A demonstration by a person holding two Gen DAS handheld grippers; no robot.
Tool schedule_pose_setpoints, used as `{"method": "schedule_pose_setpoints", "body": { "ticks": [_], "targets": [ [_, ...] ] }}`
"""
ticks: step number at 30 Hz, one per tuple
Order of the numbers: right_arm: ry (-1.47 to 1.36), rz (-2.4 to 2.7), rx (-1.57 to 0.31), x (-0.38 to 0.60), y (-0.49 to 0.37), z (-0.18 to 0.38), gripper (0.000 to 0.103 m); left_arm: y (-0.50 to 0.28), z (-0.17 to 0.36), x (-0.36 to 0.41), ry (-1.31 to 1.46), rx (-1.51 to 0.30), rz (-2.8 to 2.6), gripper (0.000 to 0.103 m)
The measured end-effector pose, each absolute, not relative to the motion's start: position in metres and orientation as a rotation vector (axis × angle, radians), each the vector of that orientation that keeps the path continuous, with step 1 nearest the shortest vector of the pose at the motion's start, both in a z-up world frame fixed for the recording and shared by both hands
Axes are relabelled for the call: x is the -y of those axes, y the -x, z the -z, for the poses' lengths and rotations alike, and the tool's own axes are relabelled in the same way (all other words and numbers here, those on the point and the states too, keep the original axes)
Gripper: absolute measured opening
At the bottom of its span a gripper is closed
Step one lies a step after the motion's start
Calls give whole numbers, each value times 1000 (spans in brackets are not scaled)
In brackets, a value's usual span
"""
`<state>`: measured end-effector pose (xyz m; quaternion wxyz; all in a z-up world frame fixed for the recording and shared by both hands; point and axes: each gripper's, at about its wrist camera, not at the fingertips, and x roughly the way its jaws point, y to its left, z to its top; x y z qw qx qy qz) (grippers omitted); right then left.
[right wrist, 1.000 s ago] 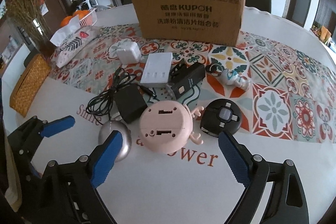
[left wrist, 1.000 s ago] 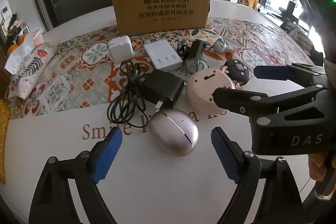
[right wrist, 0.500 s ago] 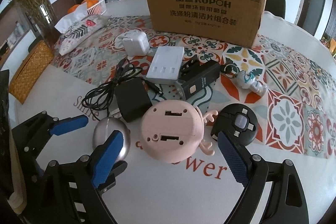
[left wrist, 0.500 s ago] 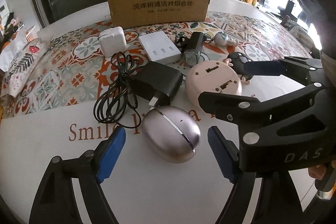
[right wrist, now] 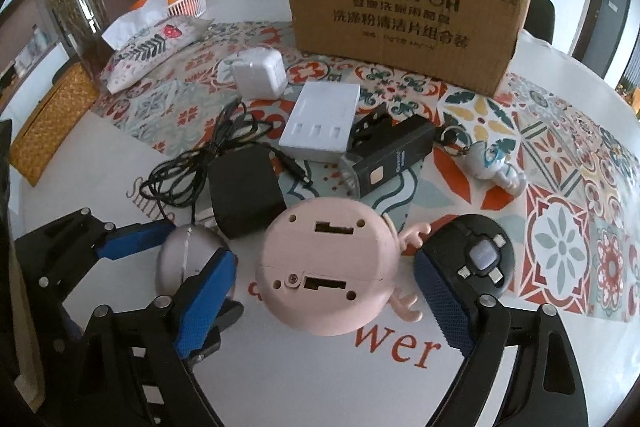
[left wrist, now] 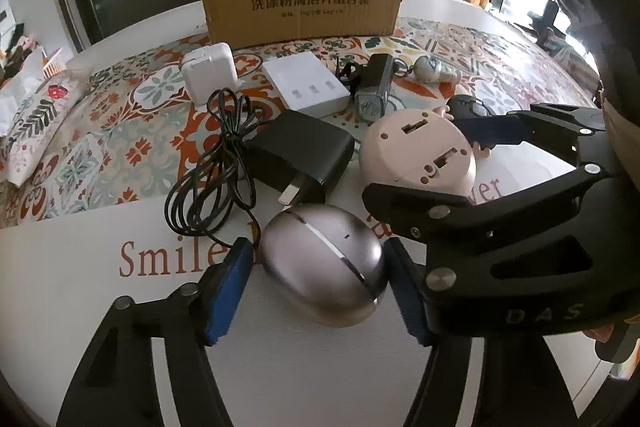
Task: Organize rigid objects
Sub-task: 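Grasp the silver egg gadget with the left tool while the right tool grasps the pink round gadget, then lift and carry both gadgets over the open cardboard box with both tools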
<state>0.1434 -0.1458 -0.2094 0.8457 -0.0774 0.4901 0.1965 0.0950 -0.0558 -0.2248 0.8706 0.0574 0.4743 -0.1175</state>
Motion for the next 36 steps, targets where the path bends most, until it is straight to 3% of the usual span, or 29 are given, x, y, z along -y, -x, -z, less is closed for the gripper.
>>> {"method": "schedule_pose_setpoints", "body": {
  "ticks": [22,36],
  "targets": [
    [139,-367,-1031,144,-137,213,81,-85,215,41,-128,-944,252,60],
    [107,-292,-960,146,-127,178,80,-81,180,25,-127,-873,223,60]
  ]
}}
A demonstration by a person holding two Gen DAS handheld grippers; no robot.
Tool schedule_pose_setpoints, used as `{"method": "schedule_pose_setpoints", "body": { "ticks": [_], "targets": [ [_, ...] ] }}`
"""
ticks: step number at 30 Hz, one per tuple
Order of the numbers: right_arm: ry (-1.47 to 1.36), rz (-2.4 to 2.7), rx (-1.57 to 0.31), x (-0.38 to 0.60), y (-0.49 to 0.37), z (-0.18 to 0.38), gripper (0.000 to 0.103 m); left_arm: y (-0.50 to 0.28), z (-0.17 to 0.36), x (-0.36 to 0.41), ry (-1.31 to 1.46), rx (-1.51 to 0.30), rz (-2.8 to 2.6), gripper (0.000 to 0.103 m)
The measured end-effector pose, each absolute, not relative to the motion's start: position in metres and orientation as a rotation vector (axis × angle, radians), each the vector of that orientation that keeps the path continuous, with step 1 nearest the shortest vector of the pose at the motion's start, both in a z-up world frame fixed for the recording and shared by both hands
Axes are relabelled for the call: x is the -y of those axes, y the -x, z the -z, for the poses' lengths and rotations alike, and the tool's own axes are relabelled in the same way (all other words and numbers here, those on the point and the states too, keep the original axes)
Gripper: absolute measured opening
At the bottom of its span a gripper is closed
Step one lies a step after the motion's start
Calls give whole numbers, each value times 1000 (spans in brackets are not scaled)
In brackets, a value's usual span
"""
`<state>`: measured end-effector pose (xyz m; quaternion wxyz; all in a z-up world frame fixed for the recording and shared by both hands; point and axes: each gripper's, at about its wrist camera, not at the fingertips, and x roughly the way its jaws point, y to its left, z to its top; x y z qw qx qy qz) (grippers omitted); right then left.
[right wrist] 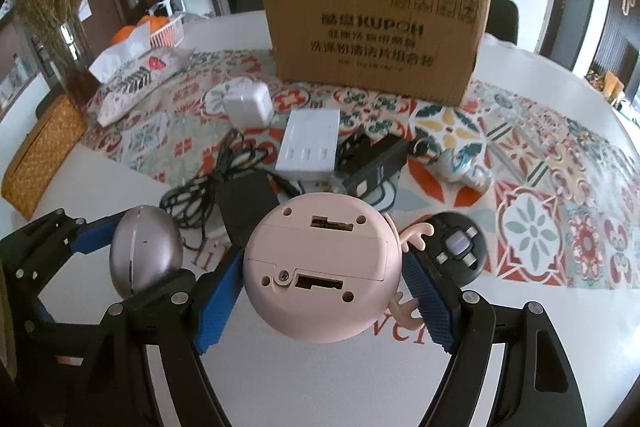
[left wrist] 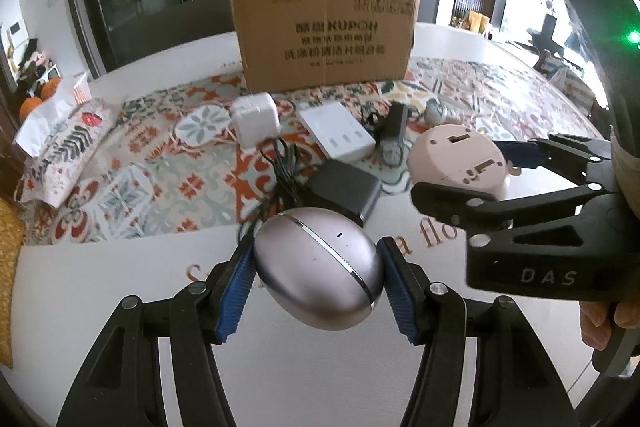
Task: Organize rigid objects
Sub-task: 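Lift and carry both gadgets over the open cardboard box with both tools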
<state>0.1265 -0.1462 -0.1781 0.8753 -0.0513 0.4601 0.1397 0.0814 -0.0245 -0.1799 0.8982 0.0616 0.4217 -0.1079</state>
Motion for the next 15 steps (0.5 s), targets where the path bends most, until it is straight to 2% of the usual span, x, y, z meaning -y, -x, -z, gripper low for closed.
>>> {"method": "schedule_pose_setpoints", "body": {
  "ticks": [15],
  "targets": [
    [48,-162,-813,152,-124,108,80,-91,110,9,-100,-724,156,60]
  ]
}}
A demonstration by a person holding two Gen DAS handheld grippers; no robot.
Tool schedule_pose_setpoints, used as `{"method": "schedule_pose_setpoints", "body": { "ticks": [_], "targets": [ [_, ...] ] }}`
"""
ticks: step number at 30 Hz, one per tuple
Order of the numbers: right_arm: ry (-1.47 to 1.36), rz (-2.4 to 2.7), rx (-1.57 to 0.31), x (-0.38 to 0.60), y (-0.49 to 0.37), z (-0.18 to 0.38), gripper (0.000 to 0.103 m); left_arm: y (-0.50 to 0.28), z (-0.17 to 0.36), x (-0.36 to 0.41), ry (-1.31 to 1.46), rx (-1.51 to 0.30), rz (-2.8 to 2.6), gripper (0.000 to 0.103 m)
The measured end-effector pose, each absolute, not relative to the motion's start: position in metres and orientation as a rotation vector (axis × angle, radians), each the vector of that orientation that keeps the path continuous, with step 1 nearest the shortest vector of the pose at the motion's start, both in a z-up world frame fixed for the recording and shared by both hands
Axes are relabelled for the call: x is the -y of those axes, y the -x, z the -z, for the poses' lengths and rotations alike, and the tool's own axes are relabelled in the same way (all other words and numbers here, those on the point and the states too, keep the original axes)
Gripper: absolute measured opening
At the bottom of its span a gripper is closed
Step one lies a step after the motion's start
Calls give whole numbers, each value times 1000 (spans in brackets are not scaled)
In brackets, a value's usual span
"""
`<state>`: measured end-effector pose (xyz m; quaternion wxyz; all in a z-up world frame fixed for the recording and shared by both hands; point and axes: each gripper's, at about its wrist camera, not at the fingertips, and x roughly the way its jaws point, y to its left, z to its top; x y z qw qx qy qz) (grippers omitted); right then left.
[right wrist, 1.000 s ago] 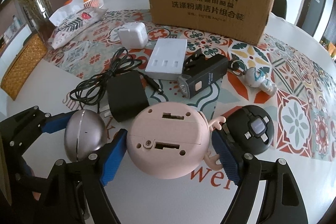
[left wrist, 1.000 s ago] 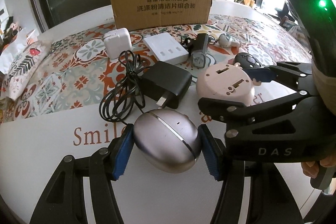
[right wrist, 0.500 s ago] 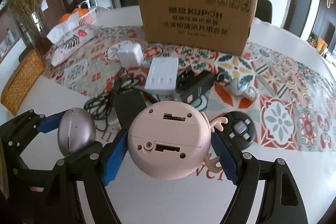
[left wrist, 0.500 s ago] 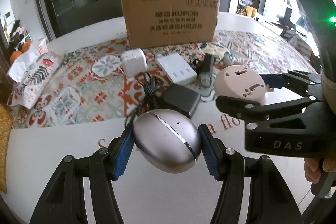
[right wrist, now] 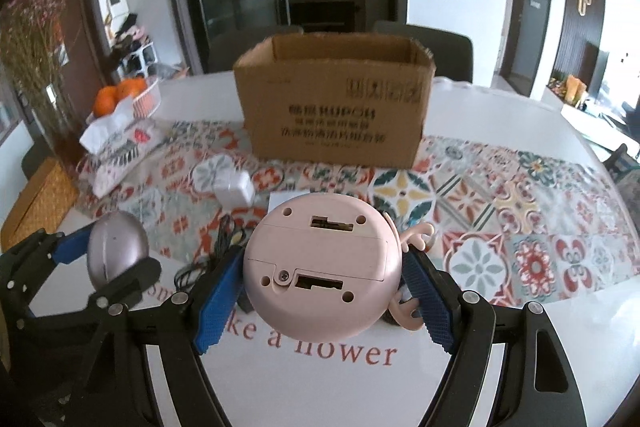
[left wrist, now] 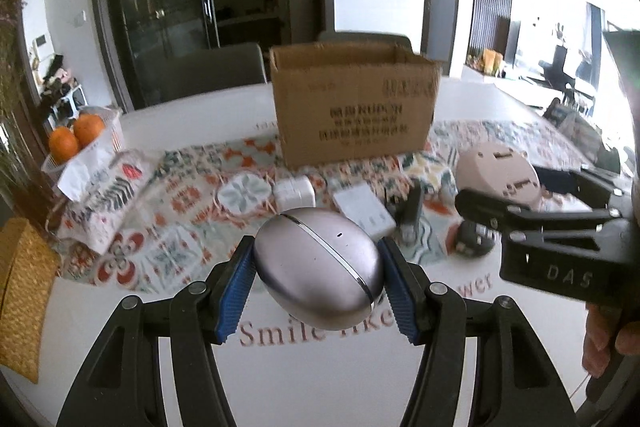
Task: Organize rigid objects
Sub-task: 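Lift and carry both gadgets over the open cardboard box with both tools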
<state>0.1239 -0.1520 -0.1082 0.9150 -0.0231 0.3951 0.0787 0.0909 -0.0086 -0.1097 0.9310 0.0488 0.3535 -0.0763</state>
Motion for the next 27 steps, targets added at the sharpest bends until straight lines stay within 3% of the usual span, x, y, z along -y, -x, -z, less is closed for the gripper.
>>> {"method": "schedule_pose_setpoints", "body": {
  "ticks": [27],
  "targets": [
    [-33,-93,-656,162,-169,28,80,-152,31,9,-31,-565,186,60]
  ]
}}
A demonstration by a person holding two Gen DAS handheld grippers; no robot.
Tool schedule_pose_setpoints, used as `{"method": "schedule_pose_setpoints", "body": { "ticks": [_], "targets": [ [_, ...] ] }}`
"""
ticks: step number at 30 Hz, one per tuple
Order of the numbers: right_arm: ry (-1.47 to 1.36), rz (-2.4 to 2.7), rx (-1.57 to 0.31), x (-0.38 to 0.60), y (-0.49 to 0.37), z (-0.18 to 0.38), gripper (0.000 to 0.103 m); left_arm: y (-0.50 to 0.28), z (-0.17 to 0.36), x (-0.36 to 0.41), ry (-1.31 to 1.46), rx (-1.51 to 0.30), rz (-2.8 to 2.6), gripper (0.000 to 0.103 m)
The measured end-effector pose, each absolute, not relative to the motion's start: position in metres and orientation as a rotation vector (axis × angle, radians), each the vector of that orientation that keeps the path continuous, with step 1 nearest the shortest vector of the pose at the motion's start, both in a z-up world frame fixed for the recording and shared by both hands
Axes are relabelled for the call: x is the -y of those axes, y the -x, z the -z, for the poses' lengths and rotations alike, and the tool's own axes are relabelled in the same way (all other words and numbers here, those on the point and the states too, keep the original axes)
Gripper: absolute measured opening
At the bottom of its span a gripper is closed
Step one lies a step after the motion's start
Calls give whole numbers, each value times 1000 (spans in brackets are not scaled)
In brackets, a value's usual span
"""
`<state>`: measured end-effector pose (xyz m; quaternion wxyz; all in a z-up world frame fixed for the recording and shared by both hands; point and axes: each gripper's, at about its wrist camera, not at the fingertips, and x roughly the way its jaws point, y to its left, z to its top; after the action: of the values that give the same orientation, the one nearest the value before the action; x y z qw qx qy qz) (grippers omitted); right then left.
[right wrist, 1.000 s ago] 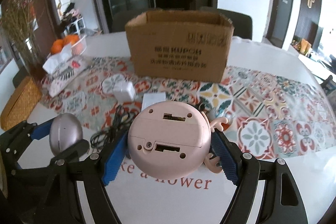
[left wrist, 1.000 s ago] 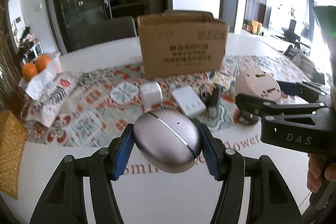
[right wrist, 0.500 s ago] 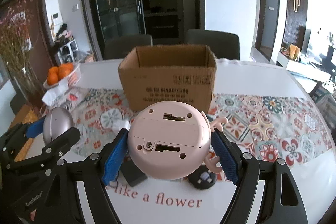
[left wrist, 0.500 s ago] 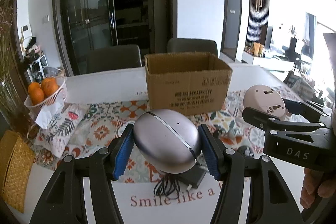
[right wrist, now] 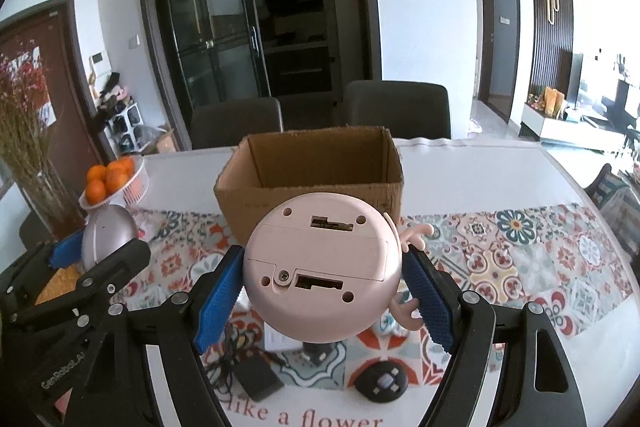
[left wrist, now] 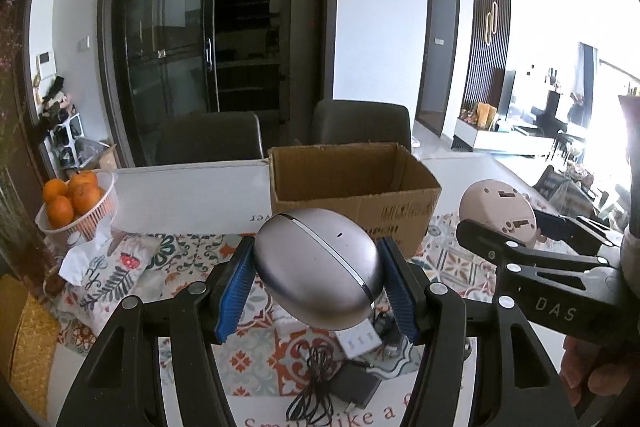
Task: Organize rigid objects
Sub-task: 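Lift and carry both gadgets over the open cardboard box with both tools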
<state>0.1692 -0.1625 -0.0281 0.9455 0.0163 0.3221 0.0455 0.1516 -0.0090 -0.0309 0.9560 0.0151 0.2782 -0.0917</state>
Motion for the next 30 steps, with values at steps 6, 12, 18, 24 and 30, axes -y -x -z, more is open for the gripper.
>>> {"method": "schedule_pose_setpoints", "body": {
  "ticks": [6,12,18,24,30],
  "targets": [
    [-42,-90,-650,164,-190,21,80,-174,21,13,-47,-544,195,60],
    [-60,-87,-662,166,-216,14,80,-201,13,18,-67,-530,210,60],
    [-67,-79,-676,171,-244,8,80,-232,10,24,-63,-559,229,60],
    [-62,-74,-690,172,-270,0,80,-260,9,28,-56,-612,236,60],
    [-33,-65,-720,172,-294,-3,80,-286,9,33,-60,-663,243,60]
  ]
}}
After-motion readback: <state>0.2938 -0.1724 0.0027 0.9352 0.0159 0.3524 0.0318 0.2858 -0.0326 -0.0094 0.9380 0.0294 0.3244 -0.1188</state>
